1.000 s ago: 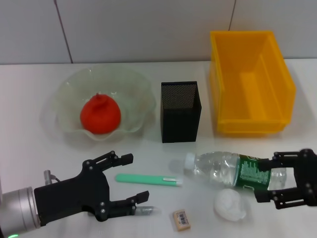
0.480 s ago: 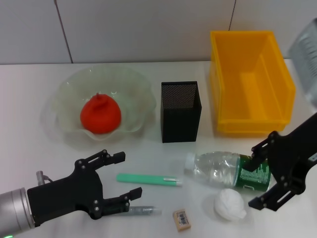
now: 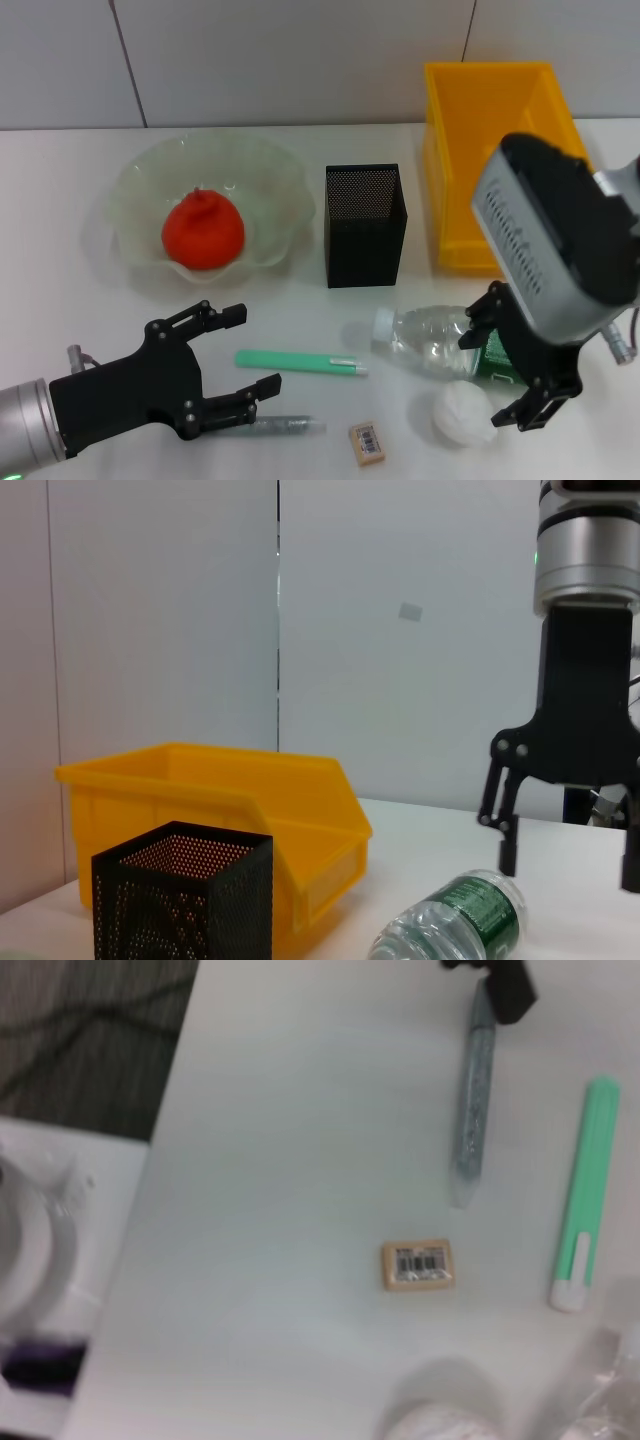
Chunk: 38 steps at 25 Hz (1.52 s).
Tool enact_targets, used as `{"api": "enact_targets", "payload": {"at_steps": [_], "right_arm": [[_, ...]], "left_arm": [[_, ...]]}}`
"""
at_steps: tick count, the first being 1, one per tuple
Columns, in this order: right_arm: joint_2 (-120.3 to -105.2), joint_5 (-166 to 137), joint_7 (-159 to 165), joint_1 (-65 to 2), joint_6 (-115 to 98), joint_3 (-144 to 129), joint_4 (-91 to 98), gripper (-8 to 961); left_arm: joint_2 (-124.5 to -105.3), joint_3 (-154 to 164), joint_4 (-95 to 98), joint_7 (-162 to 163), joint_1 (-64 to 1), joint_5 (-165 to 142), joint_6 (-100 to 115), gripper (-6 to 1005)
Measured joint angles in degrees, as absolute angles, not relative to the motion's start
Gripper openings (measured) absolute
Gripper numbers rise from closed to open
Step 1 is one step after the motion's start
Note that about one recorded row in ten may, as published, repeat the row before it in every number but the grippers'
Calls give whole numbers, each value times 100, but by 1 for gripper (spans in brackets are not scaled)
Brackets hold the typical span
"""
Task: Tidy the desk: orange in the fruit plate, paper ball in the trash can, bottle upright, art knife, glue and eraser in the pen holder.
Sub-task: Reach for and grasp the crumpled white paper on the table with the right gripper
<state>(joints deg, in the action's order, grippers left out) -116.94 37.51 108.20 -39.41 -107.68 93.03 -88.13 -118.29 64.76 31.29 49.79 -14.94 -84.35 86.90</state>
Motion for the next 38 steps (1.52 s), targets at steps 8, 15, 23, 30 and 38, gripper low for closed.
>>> {"api": "enact_targets", "payload": {"at_steps": [8,15,23,30,38], "right_arm": [[-11875,3450,10178,-3892,-10319,8788,-8712,785],[-11897,3378,10136,-3980,-9926,8558,-8087,770],[-11922,3375,10245,-4019,-9453,8347,-7586,746],[-11928,3396,10317,-4061,-9213,8267,-7339,725],[-11943,3429,10394,-4096,-9128,8262,-7133,701]], "left_arm": [[-11857,6376,3019,4978,-1492,-8409,8689,858],[-11854,6303,2923,4982,-1499,-8406,8689,857],[-11832,6266,2920,4958,-1504,-8412,8726,856],[-11830,6266,2924,4922,-1503,-8399,8739,855],[-11836,6245,2925,4902,-1505,-8400,8740,853]]}}
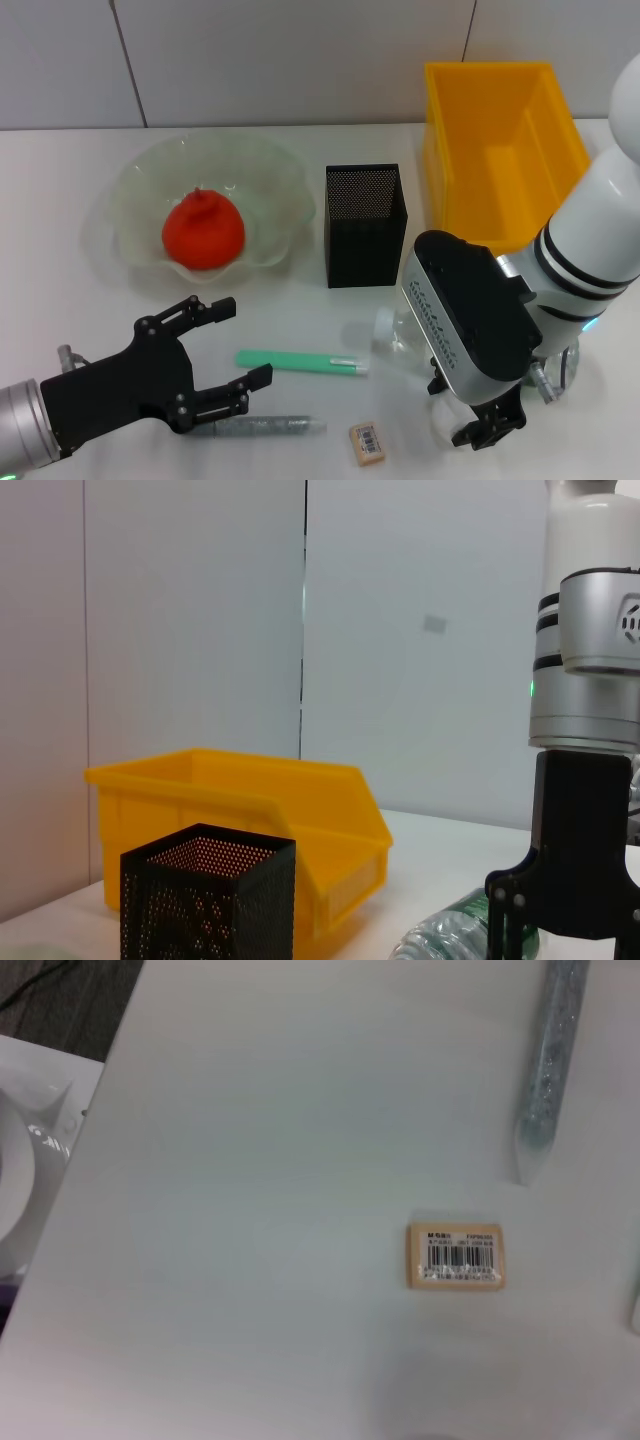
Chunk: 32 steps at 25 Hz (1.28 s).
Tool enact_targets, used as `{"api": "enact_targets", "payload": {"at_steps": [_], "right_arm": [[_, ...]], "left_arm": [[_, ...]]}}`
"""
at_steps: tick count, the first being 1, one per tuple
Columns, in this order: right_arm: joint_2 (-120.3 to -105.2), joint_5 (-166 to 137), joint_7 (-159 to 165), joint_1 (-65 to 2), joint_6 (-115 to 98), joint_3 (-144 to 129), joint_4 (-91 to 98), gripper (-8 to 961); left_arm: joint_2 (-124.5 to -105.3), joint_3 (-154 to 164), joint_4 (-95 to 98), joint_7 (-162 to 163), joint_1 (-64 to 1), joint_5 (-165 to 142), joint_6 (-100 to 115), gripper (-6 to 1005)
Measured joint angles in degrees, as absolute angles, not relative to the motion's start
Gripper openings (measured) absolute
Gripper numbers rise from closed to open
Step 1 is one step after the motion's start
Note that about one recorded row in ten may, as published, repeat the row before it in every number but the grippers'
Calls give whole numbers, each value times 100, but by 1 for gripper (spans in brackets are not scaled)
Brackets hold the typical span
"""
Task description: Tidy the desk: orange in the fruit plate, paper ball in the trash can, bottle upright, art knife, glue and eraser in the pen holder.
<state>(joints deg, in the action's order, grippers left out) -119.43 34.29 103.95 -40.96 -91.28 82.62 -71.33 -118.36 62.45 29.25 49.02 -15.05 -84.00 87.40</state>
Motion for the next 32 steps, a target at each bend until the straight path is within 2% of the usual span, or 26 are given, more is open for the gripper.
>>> {"api": "enact_targets", "payload": {"at_steps": [2,7,19,32], "right_arm": [[-11947,3473,10441,-4102,-9122,8264,-7114,695],[-11932,3629,10593,-4115,-9229,8326,-7277,536],[-11923,3647,11039,-4062,-9571,8790,-8024,506],[-11912,3381,11031,-3589,-8959,10553,-9379,505]], "left_arm": [[-11836,6203,2924,4895,-1503,-8400,8743,853],[-11838,6176,2923,4889,-1489,-8401,8771,852],[-11836,6110,2915,4829,-1473,-8403,8841,850],[-11848,6090,2900,4696,-1461,-8402,8957,848]]}}
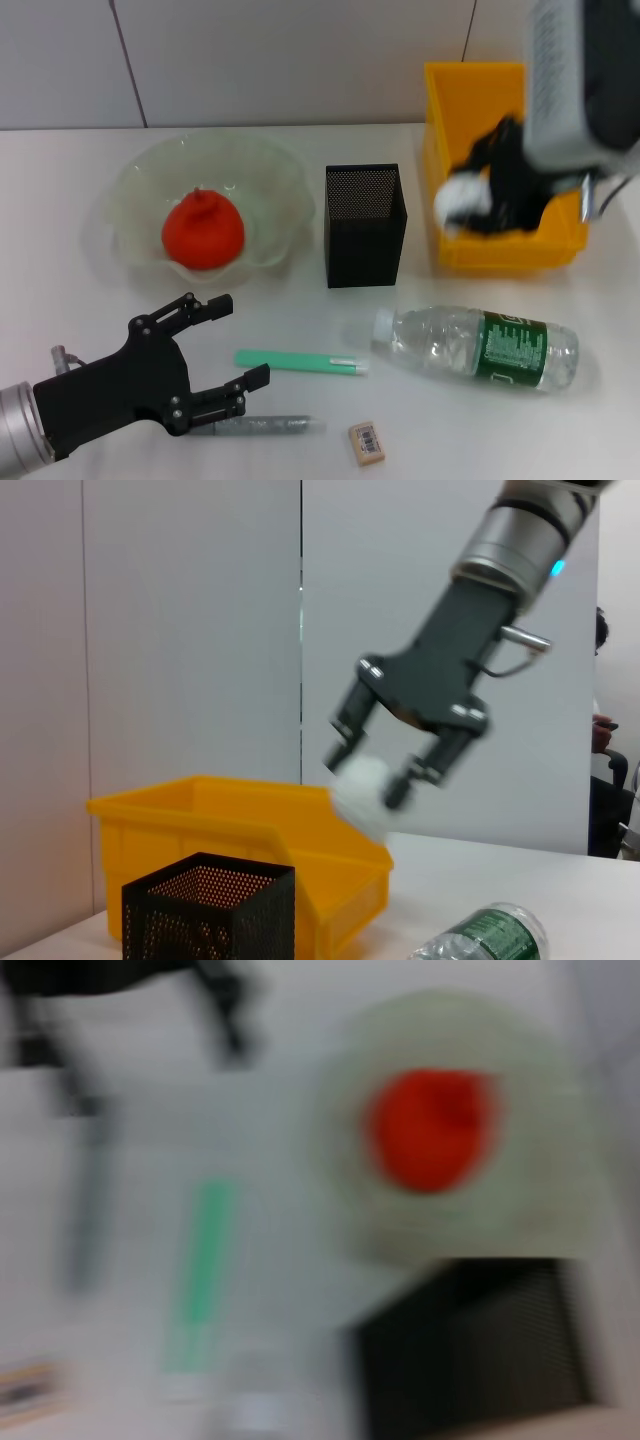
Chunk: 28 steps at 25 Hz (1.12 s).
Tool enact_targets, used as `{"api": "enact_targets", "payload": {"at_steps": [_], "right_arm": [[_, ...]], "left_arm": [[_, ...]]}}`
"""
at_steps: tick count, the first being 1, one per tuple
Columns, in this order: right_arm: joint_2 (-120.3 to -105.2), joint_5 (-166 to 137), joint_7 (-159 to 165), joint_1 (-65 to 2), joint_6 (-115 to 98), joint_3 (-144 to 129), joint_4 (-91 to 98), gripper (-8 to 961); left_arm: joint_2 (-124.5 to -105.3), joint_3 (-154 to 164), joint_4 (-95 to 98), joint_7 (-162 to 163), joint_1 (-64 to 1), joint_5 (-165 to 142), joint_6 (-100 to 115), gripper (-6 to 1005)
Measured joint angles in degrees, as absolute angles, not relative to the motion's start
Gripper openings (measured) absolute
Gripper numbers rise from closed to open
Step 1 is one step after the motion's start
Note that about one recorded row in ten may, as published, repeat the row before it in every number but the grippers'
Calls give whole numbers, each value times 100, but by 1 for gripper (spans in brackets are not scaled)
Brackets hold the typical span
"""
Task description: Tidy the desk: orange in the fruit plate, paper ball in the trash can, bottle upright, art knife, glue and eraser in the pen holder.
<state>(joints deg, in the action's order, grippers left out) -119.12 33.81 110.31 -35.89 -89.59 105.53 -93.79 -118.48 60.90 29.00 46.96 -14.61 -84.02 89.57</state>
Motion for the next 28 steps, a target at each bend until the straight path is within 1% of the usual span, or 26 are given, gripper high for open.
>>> {"api": "enact_targets", "payload": {"at_steps": [7,20,28], "right_arm": [[-11904,3170,10730,-3568,-7649,11536,-8788,503],[-11905,3083,10599,-3626,-6230,11524,-7473,504],[-11915,3114,10986,-3612,-6254,11541,-7514,629]], "left_arm": [[-11848,6091,2900,4687,-1459,-8402,9019,847],[-11847,6091,2901,4675,-1467,-8402,9070,844],[-11839,6089,2902,4678,-1462,-8402,9138,843]]}}
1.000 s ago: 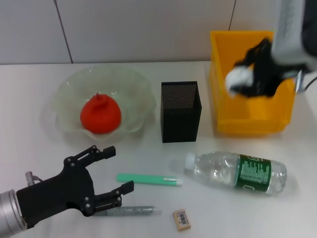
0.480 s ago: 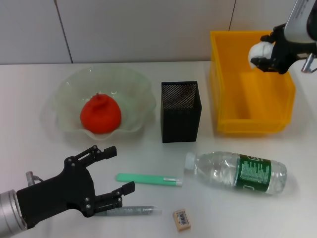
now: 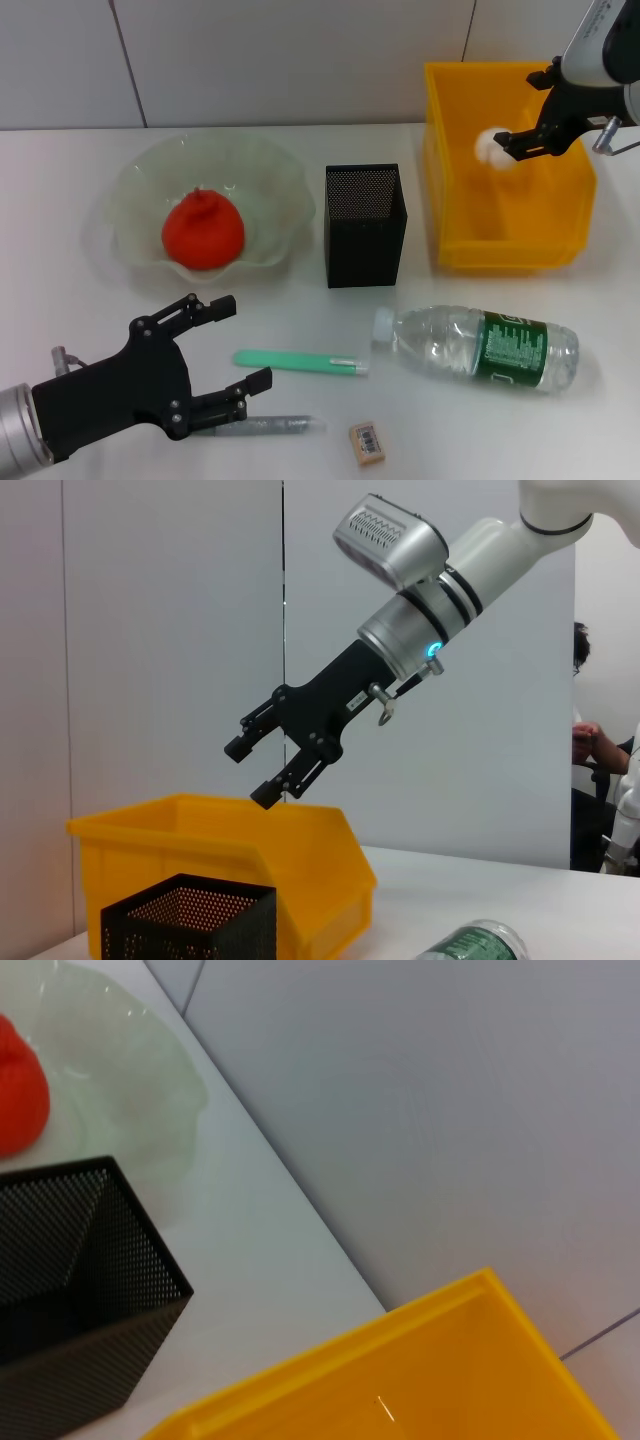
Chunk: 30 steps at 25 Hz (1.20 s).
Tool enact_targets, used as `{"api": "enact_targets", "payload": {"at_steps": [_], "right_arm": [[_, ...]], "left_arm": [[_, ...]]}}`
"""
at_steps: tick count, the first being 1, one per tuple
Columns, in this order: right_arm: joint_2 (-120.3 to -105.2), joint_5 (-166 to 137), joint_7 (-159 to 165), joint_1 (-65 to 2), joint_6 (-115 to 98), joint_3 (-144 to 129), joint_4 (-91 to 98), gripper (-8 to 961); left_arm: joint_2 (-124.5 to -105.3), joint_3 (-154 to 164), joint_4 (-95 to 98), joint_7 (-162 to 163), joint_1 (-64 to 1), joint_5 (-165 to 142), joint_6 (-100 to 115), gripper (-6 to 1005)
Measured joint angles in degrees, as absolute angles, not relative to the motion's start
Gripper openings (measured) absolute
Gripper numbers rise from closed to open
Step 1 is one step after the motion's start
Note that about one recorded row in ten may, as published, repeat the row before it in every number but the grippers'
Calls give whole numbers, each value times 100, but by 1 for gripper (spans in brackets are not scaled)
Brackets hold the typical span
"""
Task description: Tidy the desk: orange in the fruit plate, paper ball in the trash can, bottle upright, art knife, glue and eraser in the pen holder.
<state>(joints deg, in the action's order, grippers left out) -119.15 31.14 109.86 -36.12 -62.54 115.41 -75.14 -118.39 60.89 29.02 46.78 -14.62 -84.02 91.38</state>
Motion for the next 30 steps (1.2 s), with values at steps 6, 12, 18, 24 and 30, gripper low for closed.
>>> {"api": "enact_targets", "payload": {"at_steps": [6,12,18,24,30], "right_arm": [[-11893,3113,11744,-3629,-7298,11585,-8171,771],[-11805,3050,12556,-3902,-9581,11579,-8910,819],[-11829,2829,12561,-4043,-10297,11184,-8584,823],[-11889,2742,12585,-4067,-10133,10588,-8083,823],[-11898,2596,12607,-4079,-9836,10316,-7717,824]], "left_arm": [[-11830,6034,2903,4723,-1457,-8402,9218,842],[-11829,6028,2900,4733,-1450,-8402,9275,841],[-11821,6030,2906,4736,-1450,-8402,9276,840],[-11820,6029,2901,4727,-1450,-8402,9276,839],[-11821,6030,2900,4715,-1443,-8408,9276,838]]}}
